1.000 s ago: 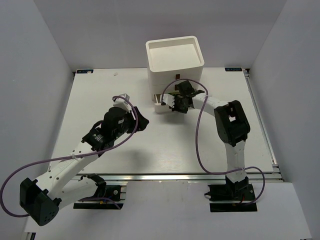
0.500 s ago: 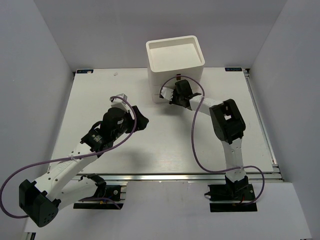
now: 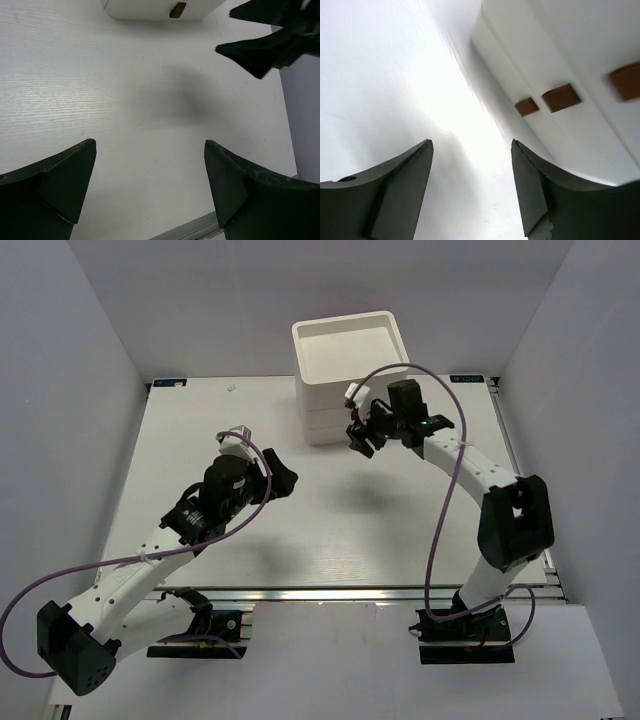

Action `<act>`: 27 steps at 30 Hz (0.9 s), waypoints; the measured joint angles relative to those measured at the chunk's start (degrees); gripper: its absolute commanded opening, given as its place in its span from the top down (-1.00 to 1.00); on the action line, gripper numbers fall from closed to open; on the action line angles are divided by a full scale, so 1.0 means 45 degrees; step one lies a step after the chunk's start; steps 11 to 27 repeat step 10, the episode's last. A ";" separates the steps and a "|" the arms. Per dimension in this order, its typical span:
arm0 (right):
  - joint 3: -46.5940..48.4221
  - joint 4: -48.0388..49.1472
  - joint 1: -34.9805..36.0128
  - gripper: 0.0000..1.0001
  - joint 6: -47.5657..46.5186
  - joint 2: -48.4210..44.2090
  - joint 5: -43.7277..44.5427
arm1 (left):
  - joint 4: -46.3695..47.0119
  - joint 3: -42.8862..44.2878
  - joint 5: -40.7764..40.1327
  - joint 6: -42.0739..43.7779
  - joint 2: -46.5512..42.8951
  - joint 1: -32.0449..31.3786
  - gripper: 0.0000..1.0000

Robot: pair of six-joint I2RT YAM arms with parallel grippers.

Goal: Sort the legos into containers by color

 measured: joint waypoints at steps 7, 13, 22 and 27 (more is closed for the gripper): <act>0.0835 -0.0719 -0.0223 -0.43 0.4517 -0.1107 -0.0937 | 0.0471 0.0000 0.0000 0.0058 0.0335 0.0000 -0.96; 0.0957 -0.1185 -0.0335 -0.43 0.5566 -0.0947 -0.0903 | 0.0491 0.0029 0.0015 0.0204 0.0733 0.0000 -0.96; 0.0957 -0.1185 -0.0335 -0.43 0.5566 -0.0947 -0.0903 | 0.0491 0.0029 0.0015 0.0204 0.0733 0.0000 -0.96; 0.0957 -0.1185 -0.0335 -0.43 0.5566 -0.0947 -0.0903 | 0.0491 0.0029 0.0015 0.0204 0.0733 0.0000 -0.96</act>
